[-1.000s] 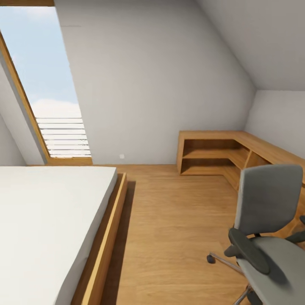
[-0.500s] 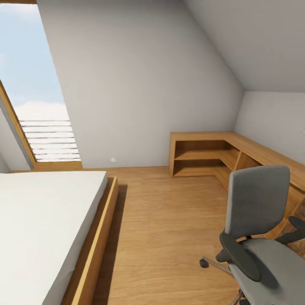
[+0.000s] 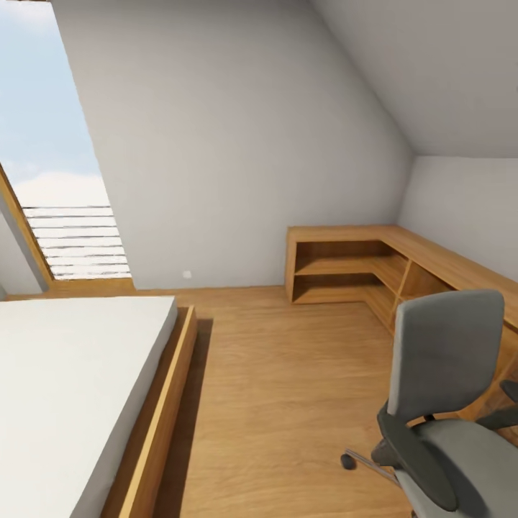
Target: In the bedroom, organize the workspace by keeping the computer under the desk, ensuring the monitor is on the desk, placing the keyboard on the desk next to the monitor, placing the mouse on the desk next to the keyboard, moving the folder from the swivel chair onto the desk next to the mouse, stacking the notebook on top of the folder with the pen on top of the notebook, and positioning the swivel chair next to the desk.
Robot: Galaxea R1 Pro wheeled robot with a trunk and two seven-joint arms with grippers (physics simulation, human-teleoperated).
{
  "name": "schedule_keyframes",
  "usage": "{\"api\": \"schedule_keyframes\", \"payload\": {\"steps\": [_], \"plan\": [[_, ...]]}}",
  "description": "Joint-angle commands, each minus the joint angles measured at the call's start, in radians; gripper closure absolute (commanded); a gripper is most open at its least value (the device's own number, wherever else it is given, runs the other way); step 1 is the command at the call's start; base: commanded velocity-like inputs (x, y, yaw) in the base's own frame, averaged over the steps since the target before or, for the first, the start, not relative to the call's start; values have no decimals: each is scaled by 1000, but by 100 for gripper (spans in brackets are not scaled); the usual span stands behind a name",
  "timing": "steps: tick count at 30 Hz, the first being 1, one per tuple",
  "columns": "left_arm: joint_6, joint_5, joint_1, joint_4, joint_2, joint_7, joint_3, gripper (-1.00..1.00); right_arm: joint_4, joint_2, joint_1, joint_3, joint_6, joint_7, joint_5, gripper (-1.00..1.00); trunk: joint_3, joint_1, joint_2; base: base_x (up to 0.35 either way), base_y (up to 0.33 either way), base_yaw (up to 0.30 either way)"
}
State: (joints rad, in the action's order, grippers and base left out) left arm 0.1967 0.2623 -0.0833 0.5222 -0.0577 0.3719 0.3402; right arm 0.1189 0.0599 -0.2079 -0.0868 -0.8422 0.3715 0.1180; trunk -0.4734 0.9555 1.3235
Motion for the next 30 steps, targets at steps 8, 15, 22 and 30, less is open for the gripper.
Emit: {"api": "schedule_keyframes", "payload": {"steps": [8, 15, 22, 30], "plan": [[5, 11, -1, -1, 1, 7, 8, -100, -1, 0, -1, -7, 0, 10, 5, -100, -1, 1, 0, 313, 1, -1], [5, 11, -2, -1, 1, 7, 8, -100, -2, 0, -1, -7, 0, 10, 5, -100, -1, 1, 0, 317, 60, 0], [6, 12, -1, -1, 2, 7, 6, -100, -2, 0, -1, -7, 0, 10, 5, -100, -1, 1, 0, 154, 33, 0], [6, 13, -1, -1, 2, 7, 5, -100, -2, 0, -1, -7, 0, 10, 5, -100, -1, 1, 0, 66, 6, 0]]}}
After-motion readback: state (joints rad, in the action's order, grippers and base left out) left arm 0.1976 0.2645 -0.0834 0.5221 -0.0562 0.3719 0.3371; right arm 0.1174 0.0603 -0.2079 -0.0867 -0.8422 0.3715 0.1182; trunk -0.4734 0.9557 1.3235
